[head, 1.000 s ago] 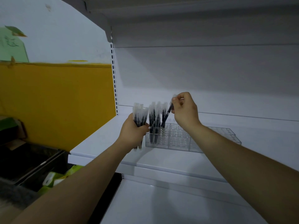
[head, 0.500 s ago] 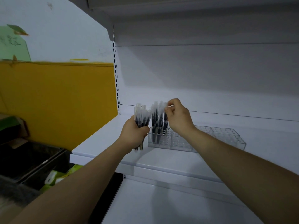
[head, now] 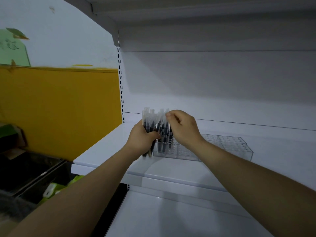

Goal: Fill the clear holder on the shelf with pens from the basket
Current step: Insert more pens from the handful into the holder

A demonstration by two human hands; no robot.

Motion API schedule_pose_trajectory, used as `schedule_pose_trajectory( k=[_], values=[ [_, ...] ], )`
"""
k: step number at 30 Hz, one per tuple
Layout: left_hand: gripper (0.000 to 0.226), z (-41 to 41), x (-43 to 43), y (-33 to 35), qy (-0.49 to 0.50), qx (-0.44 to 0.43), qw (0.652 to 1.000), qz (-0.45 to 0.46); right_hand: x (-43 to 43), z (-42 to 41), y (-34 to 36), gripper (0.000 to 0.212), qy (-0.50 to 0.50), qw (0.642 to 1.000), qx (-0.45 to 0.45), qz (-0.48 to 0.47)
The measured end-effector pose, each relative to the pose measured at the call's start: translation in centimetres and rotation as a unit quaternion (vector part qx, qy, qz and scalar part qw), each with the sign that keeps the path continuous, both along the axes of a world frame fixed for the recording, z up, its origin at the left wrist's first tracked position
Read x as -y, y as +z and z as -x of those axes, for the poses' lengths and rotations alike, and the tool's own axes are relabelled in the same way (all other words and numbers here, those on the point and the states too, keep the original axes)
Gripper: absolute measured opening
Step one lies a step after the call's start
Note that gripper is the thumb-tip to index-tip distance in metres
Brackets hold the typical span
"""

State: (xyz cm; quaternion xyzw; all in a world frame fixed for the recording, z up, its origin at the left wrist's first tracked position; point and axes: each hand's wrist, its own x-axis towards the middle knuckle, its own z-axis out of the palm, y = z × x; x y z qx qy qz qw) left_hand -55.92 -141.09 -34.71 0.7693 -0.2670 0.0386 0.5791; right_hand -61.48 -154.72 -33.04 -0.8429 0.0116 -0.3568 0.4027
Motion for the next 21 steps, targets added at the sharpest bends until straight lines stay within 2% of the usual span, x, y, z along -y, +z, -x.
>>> schedule_pose_trajectory(
  k=[5,8,13,16,21],
  values=[
    [0.028,0.7,0.2,0.2,-0.015,0.005,1.0,0.011,-0.1,0.1,0.1,0.012,0.034,0.998,-0.057,-0.022],
    [0.027,0.9,0.2,0.1,-0.024,0.005,1.0,0.011,0.0,0.2,0.4,0.017,0.036,0.997,-0.068,-0.031],
    [0.016,0.2,-0.5,-0.3,-0.011,-0.01,1.0,0.008,1.0,-0.1,2.2,0.012,-0.001,0.986,0.021,-0.165],
    [0.017,0.1,-0.8,-0.4,-0.007,-0.016,1.0,0.003,1.7,-0.1,2.8,0.008,-0.028,0.989,0.045,-0.137],
    [0.016,0.1,-0.7,-0.6,-0.013,-0.016,0.999,-0.025,1.4,-0.1,1.9,0.011,-0.029,0.996,0.025,-0.078]
  ],
)
